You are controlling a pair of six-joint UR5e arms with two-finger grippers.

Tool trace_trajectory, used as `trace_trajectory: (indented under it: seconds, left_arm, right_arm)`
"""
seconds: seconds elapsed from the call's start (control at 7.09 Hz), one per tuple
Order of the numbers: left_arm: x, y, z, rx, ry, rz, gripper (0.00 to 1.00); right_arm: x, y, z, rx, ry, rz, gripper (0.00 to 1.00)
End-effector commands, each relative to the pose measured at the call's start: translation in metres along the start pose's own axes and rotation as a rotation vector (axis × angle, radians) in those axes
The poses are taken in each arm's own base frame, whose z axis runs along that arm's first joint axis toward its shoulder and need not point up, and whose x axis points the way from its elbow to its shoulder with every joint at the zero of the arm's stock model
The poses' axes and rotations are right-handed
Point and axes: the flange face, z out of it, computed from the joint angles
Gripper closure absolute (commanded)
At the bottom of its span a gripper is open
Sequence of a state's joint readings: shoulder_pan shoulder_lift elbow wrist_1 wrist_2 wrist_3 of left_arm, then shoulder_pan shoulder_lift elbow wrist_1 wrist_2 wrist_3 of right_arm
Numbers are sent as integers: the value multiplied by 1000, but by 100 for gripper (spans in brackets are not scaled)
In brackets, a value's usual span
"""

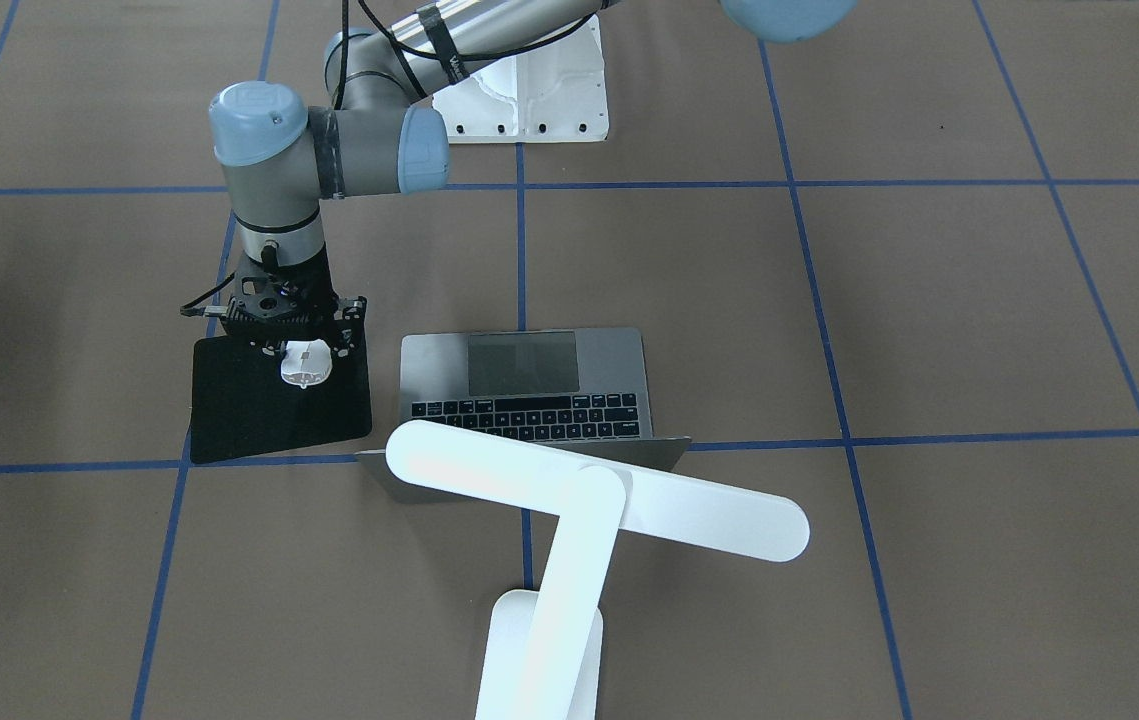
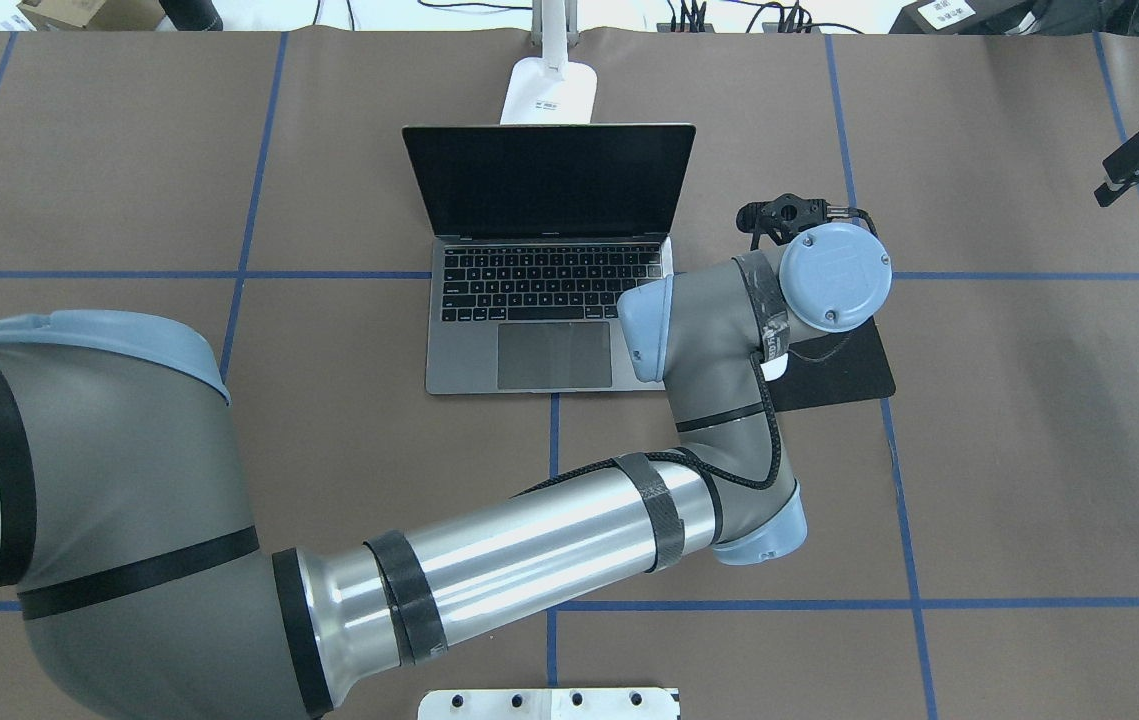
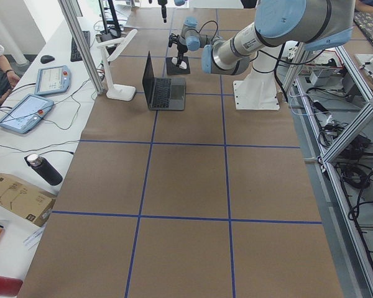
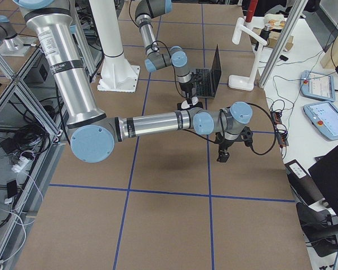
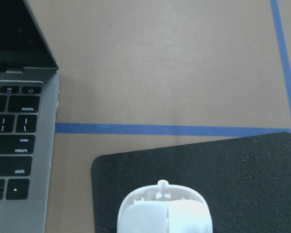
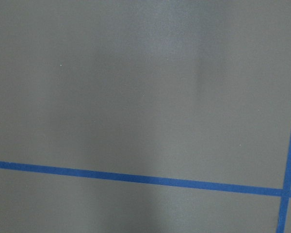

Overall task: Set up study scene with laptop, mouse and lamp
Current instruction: 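Move the held mouse past the laptop over the black mouse pad, then lower the white mouse onto the mouse pad and open the left gripper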

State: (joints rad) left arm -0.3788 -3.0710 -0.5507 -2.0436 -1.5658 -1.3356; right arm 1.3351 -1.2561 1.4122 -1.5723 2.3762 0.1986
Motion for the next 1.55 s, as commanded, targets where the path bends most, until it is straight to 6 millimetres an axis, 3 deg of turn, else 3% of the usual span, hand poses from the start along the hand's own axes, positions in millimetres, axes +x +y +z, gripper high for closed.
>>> trace_trajectory:
  seconds: [0.0,0.28,0.56,0.99,1.27,1.41]
  left_arm:
    - [6,8,-1,-6,2,-60,39]
    - [7,11,-1,-6,6,-66,33]
    - [3,12,7,-4,5,-65,13]
    - [7,9,0,0,21,-66,4]
    - [21,-10,-37,27,91,-74,4]
    - [15,-35,-65,46,101,-85,4]
  right_arm:
    - [0,0,-1,1,0,3,2]
    - [1,1,0,0,0,4,2]
    - [1,1,0,0,-1,2,2]
    - [2,1,-1,1,-1,3,2]
    - [0,-1,-7,13,-1,0,2]
    - [-3,-2,-11,20,-1,-6,2]
